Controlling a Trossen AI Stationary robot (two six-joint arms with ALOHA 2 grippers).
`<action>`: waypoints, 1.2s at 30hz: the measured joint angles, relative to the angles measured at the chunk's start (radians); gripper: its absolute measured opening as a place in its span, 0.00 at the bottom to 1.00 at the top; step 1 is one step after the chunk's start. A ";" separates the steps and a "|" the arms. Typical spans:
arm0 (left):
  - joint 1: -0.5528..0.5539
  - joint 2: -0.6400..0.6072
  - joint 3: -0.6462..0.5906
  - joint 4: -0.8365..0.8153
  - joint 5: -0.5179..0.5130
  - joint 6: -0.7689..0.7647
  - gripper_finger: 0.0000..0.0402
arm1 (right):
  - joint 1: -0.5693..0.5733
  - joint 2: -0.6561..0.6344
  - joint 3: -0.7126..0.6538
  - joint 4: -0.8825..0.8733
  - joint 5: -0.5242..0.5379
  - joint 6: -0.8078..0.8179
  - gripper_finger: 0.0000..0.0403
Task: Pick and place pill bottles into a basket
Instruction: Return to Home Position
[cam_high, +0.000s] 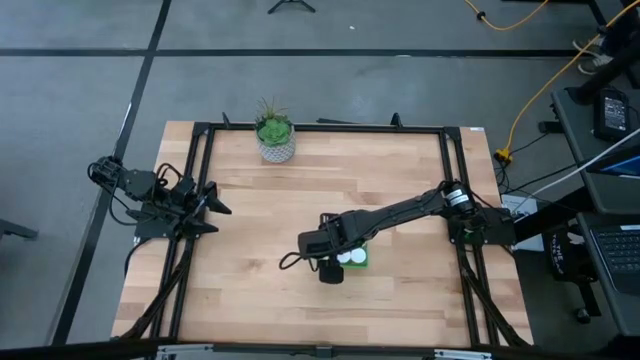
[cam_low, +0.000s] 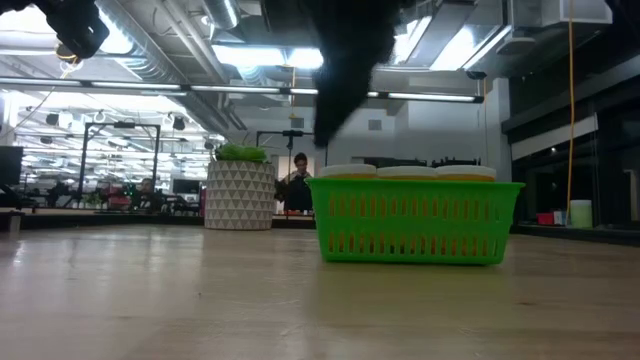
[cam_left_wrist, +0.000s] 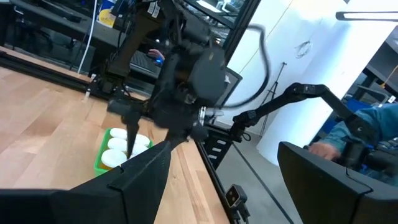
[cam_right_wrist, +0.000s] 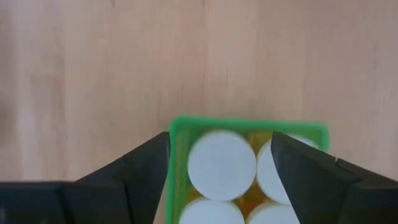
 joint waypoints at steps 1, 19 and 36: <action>0.000 0.000 0.000 -0.001 0.000 0.000 0.72 | 0.000 0.000 0.020 -0.001 0.000 -0.001 0.70; 0.000 0.000 0.224 -0.231 -0.120 0.095 0.72 | 0.022 -0.145 0.415 -0.250 0.218 -0.123 0.65; 0.000 0.001 0.487 -0.563 -0.375 0.089 0.72 | -0.081 -1.073 -0.464 0.188 0.236 -0.105 0.56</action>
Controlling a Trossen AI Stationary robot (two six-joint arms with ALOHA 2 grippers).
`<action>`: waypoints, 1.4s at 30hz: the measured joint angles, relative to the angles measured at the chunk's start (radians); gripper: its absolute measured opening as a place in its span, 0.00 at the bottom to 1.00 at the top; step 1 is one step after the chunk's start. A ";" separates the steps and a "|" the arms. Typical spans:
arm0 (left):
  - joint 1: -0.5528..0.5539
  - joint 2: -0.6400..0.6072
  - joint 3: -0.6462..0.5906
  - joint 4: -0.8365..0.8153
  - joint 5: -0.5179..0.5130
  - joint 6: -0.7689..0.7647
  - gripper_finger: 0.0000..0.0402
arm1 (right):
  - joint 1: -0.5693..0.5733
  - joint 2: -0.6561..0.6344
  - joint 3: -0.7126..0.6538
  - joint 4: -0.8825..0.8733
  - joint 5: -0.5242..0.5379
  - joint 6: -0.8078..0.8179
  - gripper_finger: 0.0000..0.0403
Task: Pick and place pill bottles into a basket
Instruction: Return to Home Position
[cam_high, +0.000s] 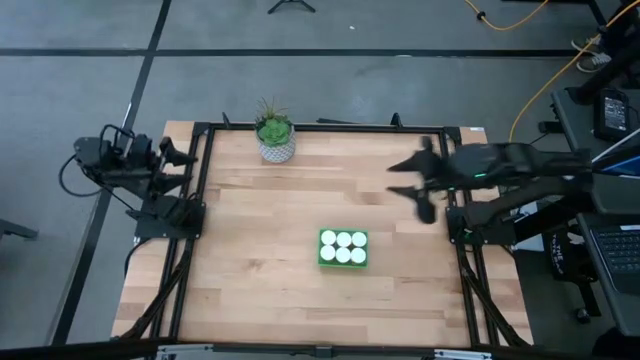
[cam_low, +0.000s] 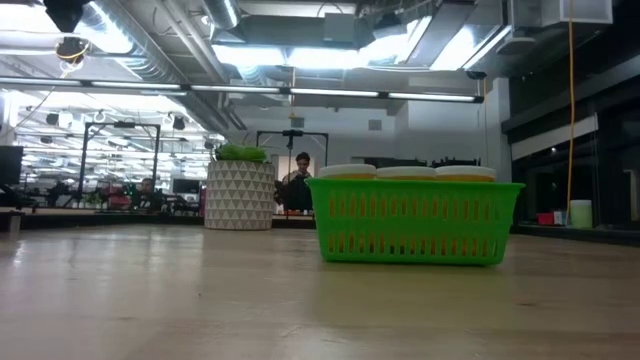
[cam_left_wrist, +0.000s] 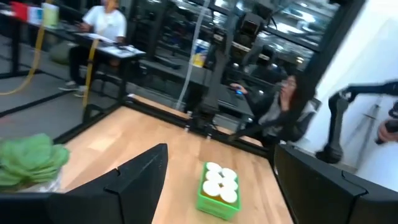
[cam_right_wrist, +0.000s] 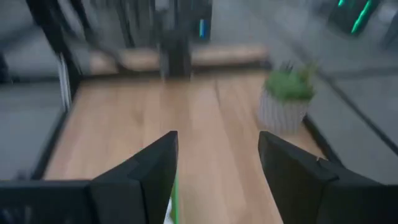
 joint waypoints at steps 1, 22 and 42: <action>0.000 0.003 0.000 0.000 -0.019 -0.010 0.72 | -0.009 -0.078 -0.081 0.074 0.000 0.000 0.56; 0.000 0.081 0.000 0.011 -0.269 -0.114 0.72 | -0.050 -0.868 -0.965 0.450 -0.078 0.103 0.71; 0.000 0.092 0.000 0.032 -0.315 -0.106 0.72 | -0.050 -1.052 -1.365 0.830 -0.027 0.117 0.71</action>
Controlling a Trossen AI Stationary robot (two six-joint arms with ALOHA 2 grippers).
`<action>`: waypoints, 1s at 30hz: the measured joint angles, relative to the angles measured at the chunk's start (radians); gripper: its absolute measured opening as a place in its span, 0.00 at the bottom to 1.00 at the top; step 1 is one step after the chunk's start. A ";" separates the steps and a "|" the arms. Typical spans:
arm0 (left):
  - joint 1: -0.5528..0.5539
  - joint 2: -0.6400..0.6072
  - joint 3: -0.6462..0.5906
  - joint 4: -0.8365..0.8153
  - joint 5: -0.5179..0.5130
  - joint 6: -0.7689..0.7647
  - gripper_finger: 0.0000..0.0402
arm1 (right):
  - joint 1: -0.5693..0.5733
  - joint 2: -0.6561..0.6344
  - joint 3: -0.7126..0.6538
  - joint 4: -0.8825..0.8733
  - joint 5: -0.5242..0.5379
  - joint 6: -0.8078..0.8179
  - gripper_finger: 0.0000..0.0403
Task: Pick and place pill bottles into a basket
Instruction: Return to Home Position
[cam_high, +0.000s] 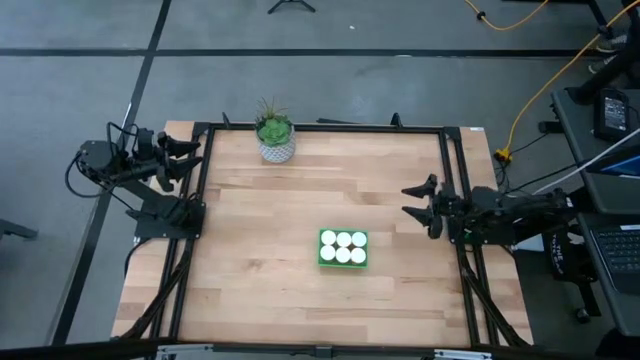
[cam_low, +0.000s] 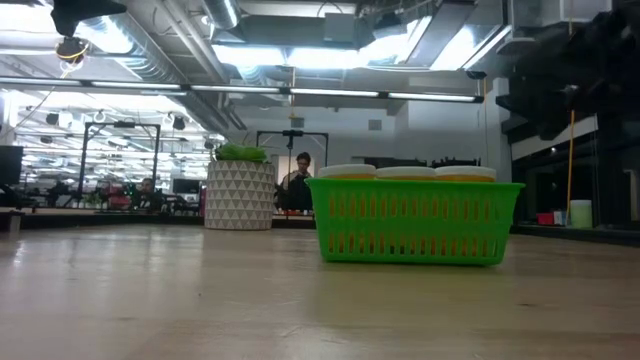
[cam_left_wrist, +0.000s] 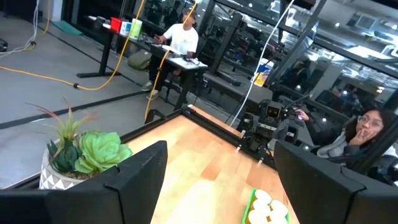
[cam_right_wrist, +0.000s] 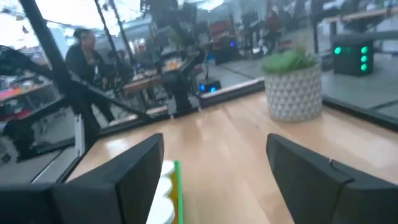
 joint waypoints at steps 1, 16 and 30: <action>0.000 0.000 0.000 0.000 0.000 0.000 0.72 | 0.000 0.004 -0.001 0.015 -0.002 0.011 0.71; 0.000 -0.001 0.001 -0.003 0.091 0.001 0.72 | 0.000 0.155 -0.002 -0.008 -0.186 0.091 0.71; 0.000 -0.001 0.001 -0.065 -0.050 0.037 0.72 | 0.001 0.151 -0.002 0.039 -0.203 -0.041 0.71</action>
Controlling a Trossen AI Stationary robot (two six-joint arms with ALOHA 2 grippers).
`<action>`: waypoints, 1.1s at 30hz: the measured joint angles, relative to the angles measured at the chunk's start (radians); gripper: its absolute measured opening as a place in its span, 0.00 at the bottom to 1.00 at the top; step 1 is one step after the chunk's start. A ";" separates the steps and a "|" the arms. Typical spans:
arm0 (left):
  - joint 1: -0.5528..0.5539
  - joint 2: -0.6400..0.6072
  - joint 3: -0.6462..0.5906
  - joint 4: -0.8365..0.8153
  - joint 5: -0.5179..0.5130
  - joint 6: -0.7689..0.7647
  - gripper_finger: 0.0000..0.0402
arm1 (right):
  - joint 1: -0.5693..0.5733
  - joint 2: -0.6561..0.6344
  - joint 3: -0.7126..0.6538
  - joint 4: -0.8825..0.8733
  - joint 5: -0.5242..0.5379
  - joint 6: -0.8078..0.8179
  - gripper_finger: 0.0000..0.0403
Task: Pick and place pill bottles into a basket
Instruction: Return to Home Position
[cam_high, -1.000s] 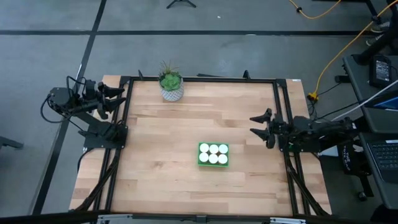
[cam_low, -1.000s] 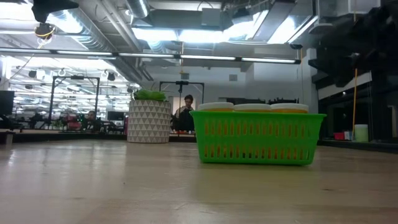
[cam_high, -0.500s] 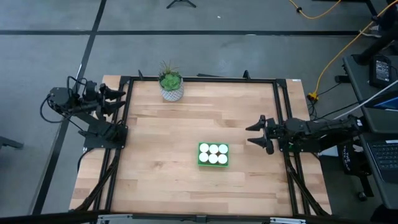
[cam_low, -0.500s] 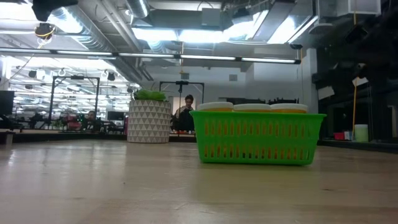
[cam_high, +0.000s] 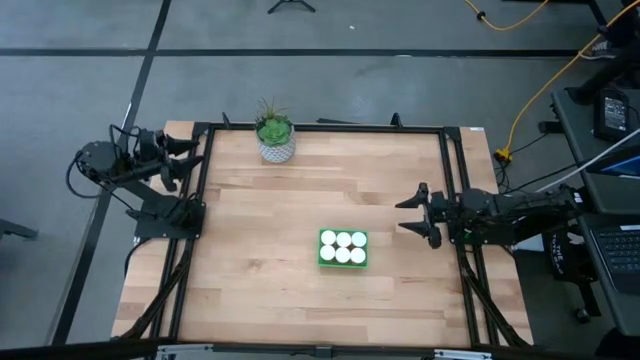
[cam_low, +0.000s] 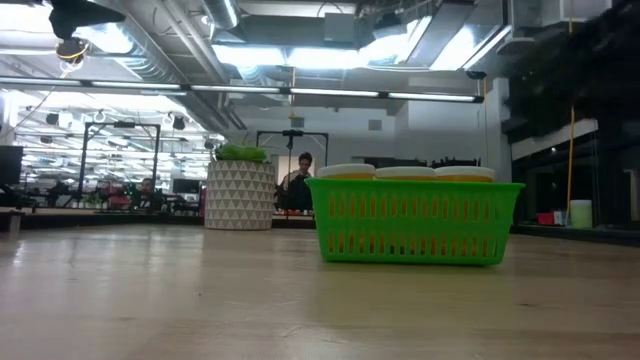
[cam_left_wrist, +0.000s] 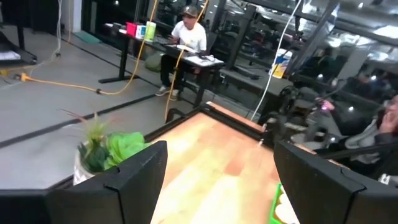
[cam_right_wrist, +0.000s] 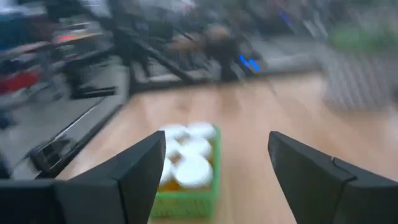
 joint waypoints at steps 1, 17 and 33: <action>0.000 0.000 0.000 -0.005 -0.002 0.008 0.72 | 0.003 0.000 0.000 0.035 -0.034 -0.069 0.71; 0.000 0.000 0.000 -0.051 -0.029 0.016 0.72 | -0.110 -0.150 0.000 -0.038 -0.110 -0.206 0.71; 0.000 0.000 0.001 -0.146 0.097 -0.036 0.71 | -0.149 -0.149 0.000 -0.053 -0.156 -0.203 0.71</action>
